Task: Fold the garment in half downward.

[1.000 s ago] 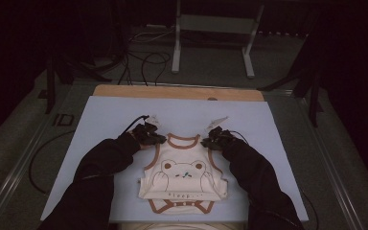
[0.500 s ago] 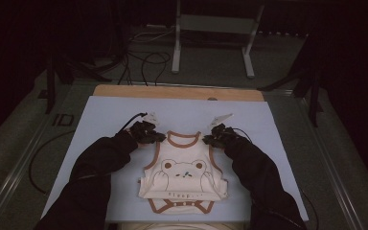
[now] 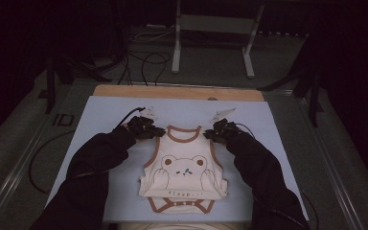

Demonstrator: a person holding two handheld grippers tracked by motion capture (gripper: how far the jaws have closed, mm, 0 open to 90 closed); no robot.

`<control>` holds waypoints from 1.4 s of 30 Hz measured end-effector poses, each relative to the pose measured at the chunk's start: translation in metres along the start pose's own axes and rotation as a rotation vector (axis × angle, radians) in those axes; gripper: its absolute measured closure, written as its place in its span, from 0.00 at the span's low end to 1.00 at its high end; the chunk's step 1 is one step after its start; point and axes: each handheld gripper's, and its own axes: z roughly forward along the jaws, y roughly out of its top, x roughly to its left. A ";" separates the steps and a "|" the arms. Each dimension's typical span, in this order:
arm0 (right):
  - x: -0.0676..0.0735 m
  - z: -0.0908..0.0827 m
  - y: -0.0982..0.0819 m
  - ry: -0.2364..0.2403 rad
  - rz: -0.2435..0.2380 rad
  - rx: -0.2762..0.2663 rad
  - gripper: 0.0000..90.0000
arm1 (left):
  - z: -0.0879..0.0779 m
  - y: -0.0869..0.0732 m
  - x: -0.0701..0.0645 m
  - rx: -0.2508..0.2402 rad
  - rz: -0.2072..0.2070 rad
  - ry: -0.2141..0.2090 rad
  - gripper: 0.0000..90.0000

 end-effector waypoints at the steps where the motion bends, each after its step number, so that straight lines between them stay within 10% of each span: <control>1: 0.000 -0.001 0.001 -0.001 -0.003 -0.002 0.92 | -0.002 0.001 0.000 -0.006 -0.001 -0.002 0.97; 42: -0.019 -0.065 0.077 -0.125 -0.085 -0.149 0.92 | -0.064 0.064 0.010 -0.147 0.071 0.114 0.97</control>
